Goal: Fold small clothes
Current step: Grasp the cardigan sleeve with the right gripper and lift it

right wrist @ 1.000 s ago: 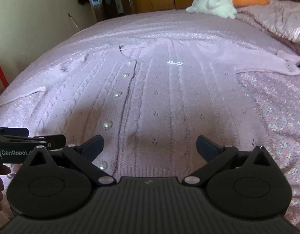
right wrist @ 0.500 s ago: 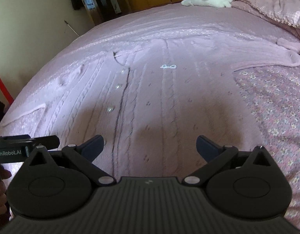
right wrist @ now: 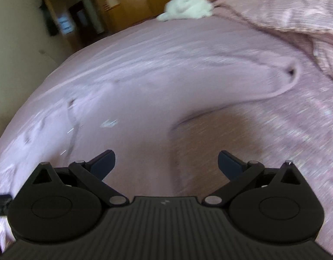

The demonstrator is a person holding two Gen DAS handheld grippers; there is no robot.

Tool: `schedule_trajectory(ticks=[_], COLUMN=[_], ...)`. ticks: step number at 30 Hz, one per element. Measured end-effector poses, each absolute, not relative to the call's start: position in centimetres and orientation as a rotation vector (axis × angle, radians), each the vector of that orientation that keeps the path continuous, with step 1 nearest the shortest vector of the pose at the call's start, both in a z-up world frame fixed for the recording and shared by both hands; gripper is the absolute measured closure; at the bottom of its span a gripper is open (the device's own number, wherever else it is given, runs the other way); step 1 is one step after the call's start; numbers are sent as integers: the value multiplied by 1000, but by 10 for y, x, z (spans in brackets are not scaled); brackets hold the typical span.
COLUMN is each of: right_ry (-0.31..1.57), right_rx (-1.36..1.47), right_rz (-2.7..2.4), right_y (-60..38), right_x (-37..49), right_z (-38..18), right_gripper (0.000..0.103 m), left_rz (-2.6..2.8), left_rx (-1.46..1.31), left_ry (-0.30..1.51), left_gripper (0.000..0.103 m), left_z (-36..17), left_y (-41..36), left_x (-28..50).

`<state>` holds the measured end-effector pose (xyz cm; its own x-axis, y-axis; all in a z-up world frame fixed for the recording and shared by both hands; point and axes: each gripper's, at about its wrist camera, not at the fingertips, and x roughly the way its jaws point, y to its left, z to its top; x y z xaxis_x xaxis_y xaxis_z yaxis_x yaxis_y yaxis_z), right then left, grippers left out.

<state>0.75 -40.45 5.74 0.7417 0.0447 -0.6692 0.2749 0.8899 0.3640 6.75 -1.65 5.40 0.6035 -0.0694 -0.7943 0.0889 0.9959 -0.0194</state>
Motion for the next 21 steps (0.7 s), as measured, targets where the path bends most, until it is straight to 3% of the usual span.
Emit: schedule_trajectory(ticks=[21], right_ry=[699], right_rx=[448], right_rz=[-487], right_y=[-592], right_x=[110], right_z=[1], right_gripper=[0], left_rz=[-1], left_rx=[83], left_ry=[978], left_gripper=[0], left_z=[49], left_y=[-16], left_x=[89])
